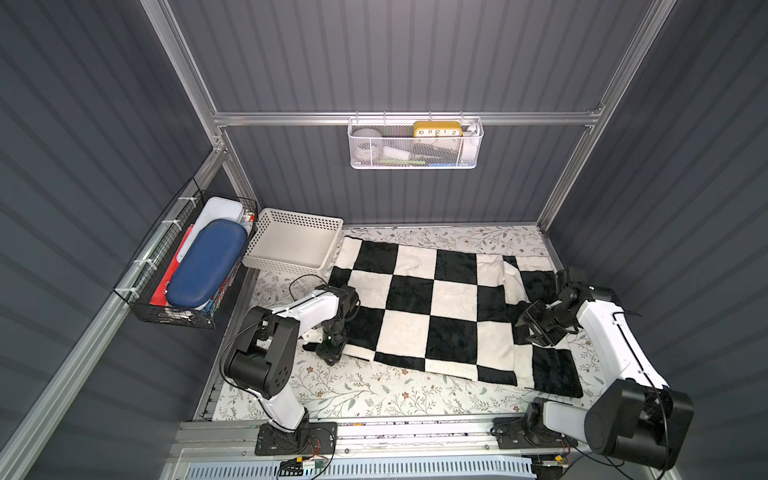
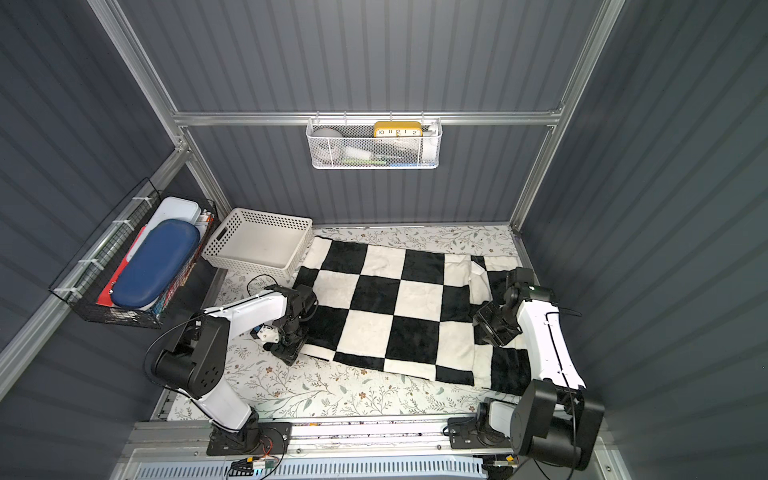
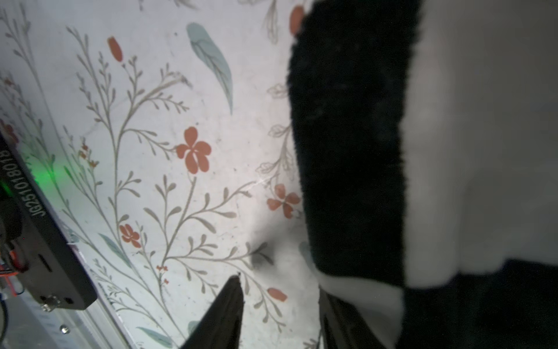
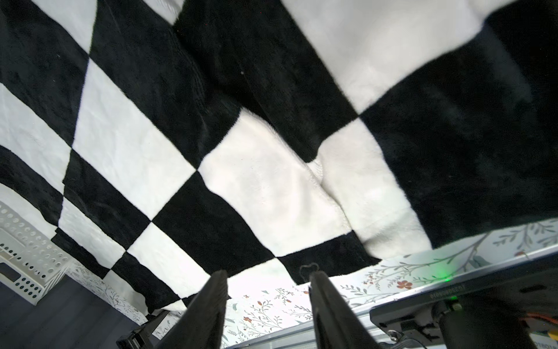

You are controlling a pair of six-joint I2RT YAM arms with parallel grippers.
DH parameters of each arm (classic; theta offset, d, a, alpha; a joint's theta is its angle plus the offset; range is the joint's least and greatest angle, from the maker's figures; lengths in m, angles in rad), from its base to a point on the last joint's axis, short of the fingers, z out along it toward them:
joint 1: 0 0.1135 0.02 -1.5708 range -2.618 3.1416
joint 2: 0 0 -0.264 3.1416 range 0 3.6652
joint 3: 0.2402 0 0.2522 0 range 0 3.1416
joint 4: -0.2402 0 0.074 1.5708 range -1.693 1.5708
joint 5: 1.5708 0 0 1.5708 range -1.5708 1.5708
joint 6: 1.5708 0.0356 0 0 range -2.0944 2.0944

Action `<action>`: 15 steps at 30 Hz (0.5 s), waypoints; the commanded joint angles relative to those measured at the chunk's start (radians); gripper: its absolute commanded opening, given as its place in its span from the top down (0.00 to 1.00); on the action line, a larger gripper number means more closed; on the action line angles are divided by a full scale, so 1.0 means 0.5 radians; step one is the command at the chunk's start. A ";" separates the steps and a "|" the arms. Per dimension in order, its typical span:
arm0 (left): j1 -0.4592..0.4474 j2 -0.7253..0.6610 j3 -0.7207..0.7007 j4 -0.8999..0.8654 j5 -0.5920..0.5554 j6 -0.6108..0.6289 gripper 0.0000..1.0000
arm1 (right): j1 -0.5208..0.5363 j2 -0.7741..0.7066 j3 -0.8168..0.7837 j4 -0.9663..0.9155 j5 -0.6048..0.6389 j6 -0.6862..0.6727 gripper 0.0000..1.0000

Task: Roll up the pillowcase
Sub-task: Adjust the pillowcase at the center of the board.

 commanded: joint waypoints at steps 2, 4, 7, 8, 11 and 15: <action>-0.086 -0.131 0.109 -0.033 -0.121 -0.037 0.69 | 0.044 0.007 0.076 -0.023 -0.065 -0.044 0.52; -0.143 -0.270 0.106 -0.033 -0.140 -0.012 0.70 | 0.062 0.016 0.081 -0.010 -0.106 -0.050 0.52; -0.151 -0.363 0.073 -0.016 -0.103 0.055 0.66 | 0.078 0.042 0.069 0.031 -0.189 -0.057 0.52; -0.151 -0.346 0.066 -0.033 -0.089 0.053 0.63 | 0.080 0.051 0.063 0.056 -0.214 -0.060 0.52; -0.150 -0.265 0.026 -0.044 -0.023 -0.058 0.53 | 0.081 0.087 0.084 0.078 -0.228 -0.065 0.51; -0.150 -0.222 -0.030 0.044 0.015 -0.061 0.40 | 0.093 0.132 0.142 0.076 -0.248 -0.082 0.51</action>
